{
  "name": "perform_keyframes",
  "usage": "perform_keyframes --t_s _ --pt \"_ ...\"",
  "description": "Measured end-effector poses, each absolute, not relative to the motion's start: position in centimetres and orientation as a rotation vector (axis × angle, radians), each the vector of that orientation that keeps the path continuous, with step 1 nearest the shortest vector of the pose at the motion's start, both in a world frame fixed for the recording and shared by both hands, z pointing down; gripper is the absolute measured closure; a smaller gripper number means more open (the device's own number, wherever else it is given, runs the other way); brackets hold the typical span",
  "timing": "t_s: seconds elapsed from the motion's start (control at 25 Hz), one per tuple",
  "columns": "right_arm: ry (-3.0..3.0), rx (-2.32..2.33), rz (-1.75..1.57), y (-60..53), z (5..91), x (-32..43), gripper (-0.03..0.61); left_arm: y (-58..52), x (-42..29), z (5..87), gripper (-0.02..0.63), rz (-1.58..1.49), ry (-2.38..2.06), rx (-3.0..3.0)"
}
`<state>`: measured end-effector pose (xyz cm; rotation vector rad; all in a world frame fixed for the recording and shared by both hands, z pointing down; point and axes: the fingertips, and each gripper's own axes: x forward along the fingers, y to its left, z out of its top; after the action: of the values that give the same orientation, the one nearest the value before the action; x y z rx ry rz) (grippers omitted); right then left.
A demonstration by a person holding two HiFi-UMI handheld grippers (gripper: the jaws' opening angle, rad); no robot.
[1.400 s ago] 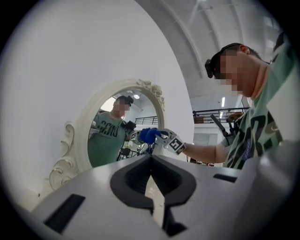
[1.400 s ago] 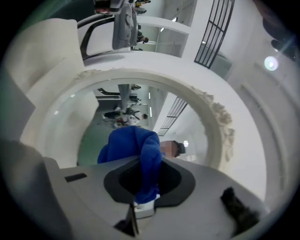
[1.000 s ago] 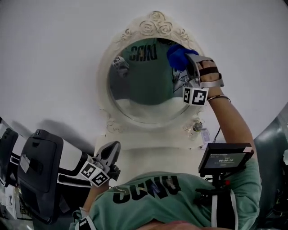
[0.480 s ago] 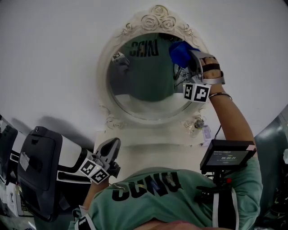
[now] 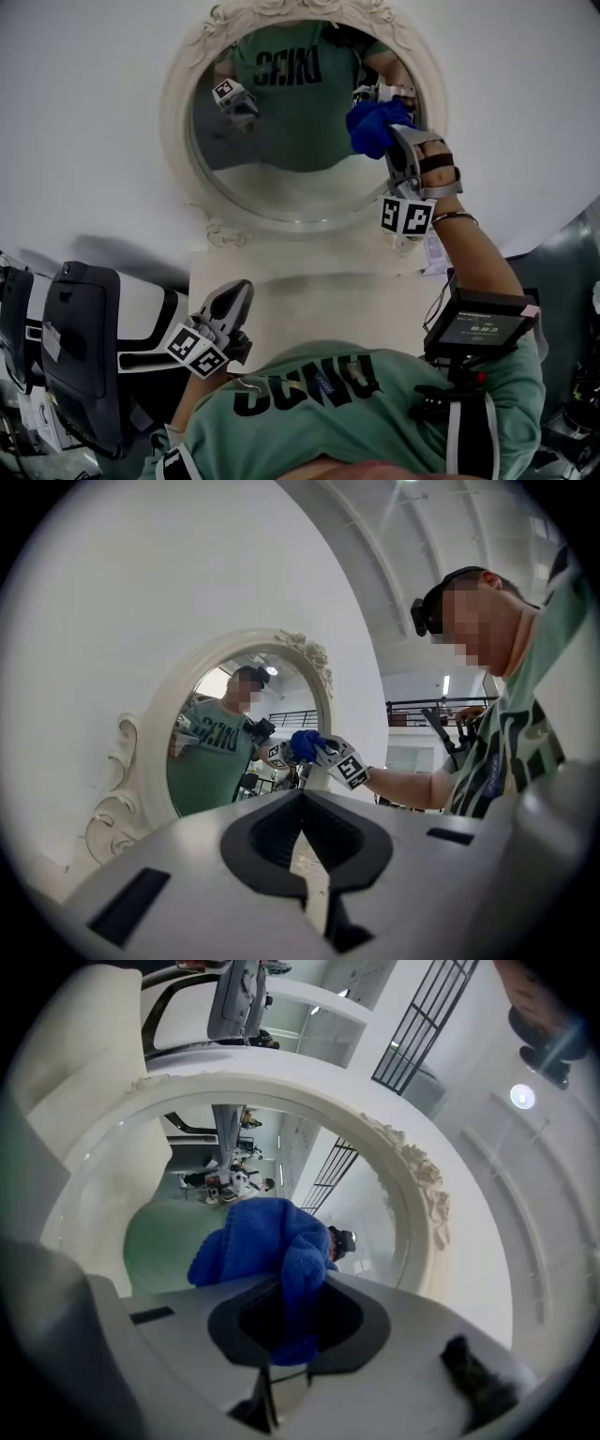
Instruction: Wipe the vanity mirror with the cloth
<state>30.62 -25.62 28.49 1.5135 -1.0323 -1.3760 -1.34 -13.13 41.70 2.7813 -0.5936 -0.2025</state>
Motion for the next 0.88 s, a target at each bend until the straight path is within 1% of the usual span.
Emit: perform_keyframes --t_s 0.28,0.56,0.72,0.88 --pt "-1.119 1.484 -1.289 -23.8 36.7 31.6 0.531 -11.7 1.0 44.0 0.604 -0.124 -0.535 2.729" --pt "-1.159 1.316 -1.094 -22.8 47.8 32.5 0.531 -9.8 1.7 46.4 0.604 -0.070 -0.504 2.680" --pt "-1.209 1.300 -1.033 -24.8 50.0 32.4 0.531 -10.6 1.9 47.0 0.604 -0.057 -0.517 2.659" --pt "-1.226 1.191 -0.942 -25.4 50.0 32.4 0.531 -10.5 1.5 44.8 0.604 -0.108 -0.524 2.685"
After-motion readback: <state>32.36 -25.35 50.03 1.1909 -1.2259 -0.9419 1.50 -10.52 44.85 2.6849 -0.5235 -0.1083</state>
